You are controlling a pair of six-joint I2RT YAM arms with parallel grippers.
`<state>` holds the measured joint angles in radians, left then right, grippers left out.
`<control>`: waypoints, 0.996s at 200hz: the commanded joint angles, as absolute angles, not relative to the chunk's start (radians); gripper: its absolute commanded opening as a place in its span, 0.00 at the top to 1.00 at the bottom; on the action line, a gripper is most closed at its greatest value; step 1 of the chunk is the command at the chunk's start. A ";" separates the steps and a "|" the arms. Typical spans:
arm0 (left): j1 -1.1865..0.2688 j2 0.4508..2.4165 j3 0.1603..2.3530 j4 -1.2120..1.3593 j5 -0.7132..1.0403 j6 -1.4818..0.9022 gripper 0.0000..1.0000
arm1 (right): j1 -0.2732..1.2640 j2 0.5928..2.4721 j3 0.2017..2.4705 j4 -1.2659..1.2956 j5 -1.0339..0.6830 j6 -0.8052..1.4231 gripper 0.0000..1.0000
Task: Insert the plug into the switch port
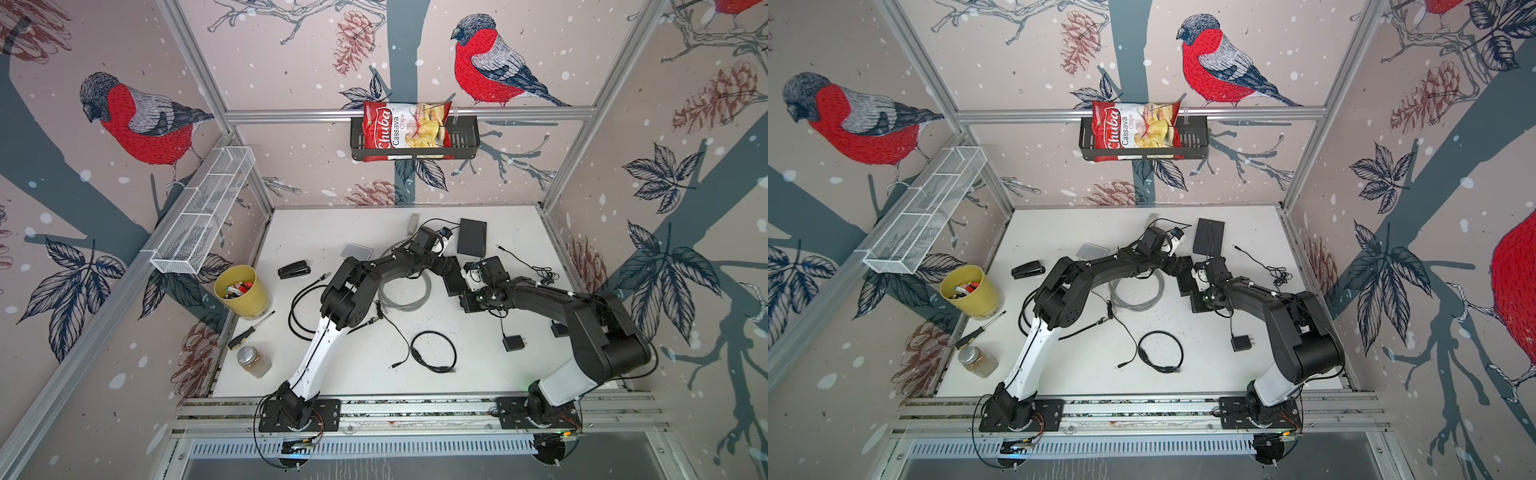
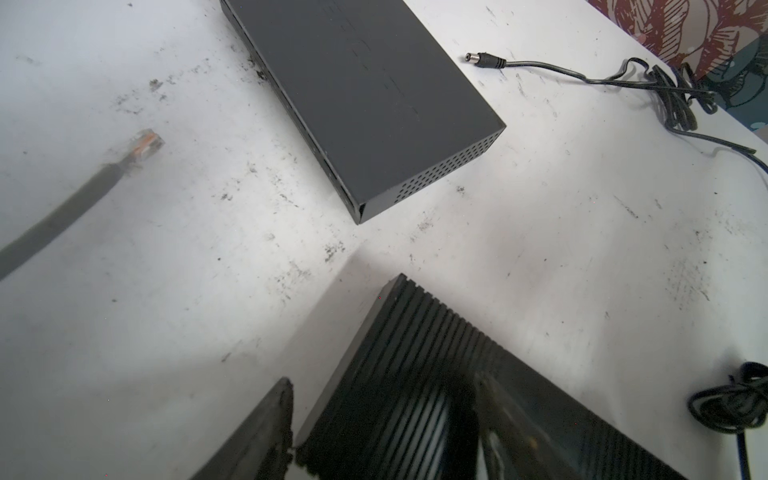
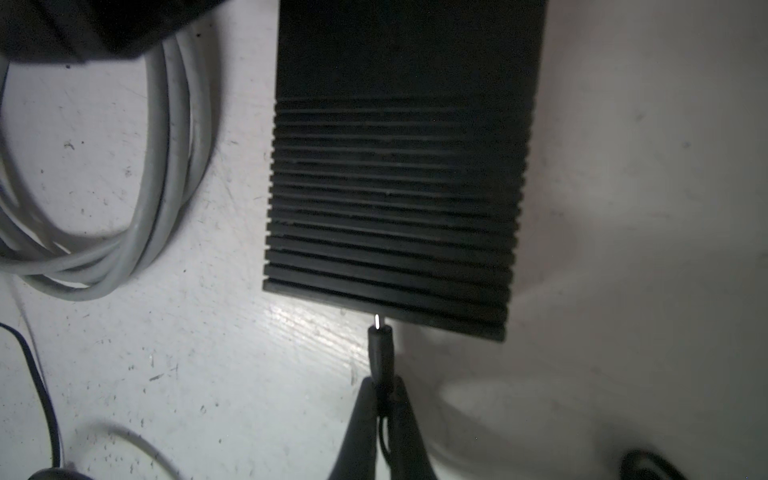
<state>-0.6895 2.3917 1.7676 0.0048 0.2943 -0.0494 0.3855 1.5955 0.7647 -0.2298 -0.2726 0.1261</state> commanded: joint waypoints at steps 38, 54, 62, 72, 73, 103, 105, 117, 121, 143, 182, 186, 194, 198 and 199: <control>-0.687 2.387 1.745 -0.023 0.284 -0.063 0.33 | 0.397 1.606 0.776 -0.219 -0.260 0.125 0.96; -0.686 2.384 1.734 -0.019 0.284 -0.064 0.34 | 0.394 1.608 0.781 -0.216 -0.254 0.132 0.96; -0.683 2.381 1.728 -0.016 0.284 -0.064 0.35 | 0.392 1.606 0.782 -0.216 -0.246 0.133 0.96; -0.680 2.376 1.719 -0.012 0.285 -0.066 0.35 | 0.390 1.600 0.781 -0.213 -0.242 0.133 0.96; -0.680 2.377 1.719 -0.011 0.286 -0.066 0.35 | 0.391 1.600 0.780 -0.214 -0.242 0.133 0.96; -0.677 2.366 1.698 0.000 0.290 -0.064 0.36 | 0.389 1.599 0.787 -0.209 -0.243 0.128 0.96; -0.677 2.367 1.697 0.001 0.290 -0.065 0.36 | 0.389 1.599 0.788 -0.209 -0.242 0.128 0.96; -0.676 2.368 1.694 0.003 0.294 -0.068 0.36 | 0.392 1.600 0.791 -0.208 -0.245 0.127 0.96; -0.676 2.369 1.692 0.004 0.296 -0.069 0.36 | 0.391 1.600 0.792 -0.206 -0.245 0.127 0.96; -0.677 2.372 1.690 0.006 0.303 -0.071 0.38 | 0.393 1.592 0.791 -0.196 -0.250 0.130 0.97; -0.676 2.369 1.687 0.002 0.306 -0.066 0.38 | 0.394 1.578 0.783 -0.189 -0.250 0.138 0.97; -0.676 2.368 1.687 0.002 0.307 -0.065 0.38 | 0.393 1.578 0.783 -0.188 -0.250 0.138 0.97; -0.676 2.367 1.687 0.002 0.307 -0.064 0.39 | 0.393 1.578 0.784 -0.185 -0.252 0.139 0.97; -0.676 2.367 1.687 0.003 0.310 -0.064 0.39 | 0.394 1.580 0.786 -0.184 -0.252 0.138 0.97; -0.676 2.367 1.687 0.003 0.310 -0.064 0.39 | 0.393 1.581 0.786 -0.184 -0.252 0.140 0.97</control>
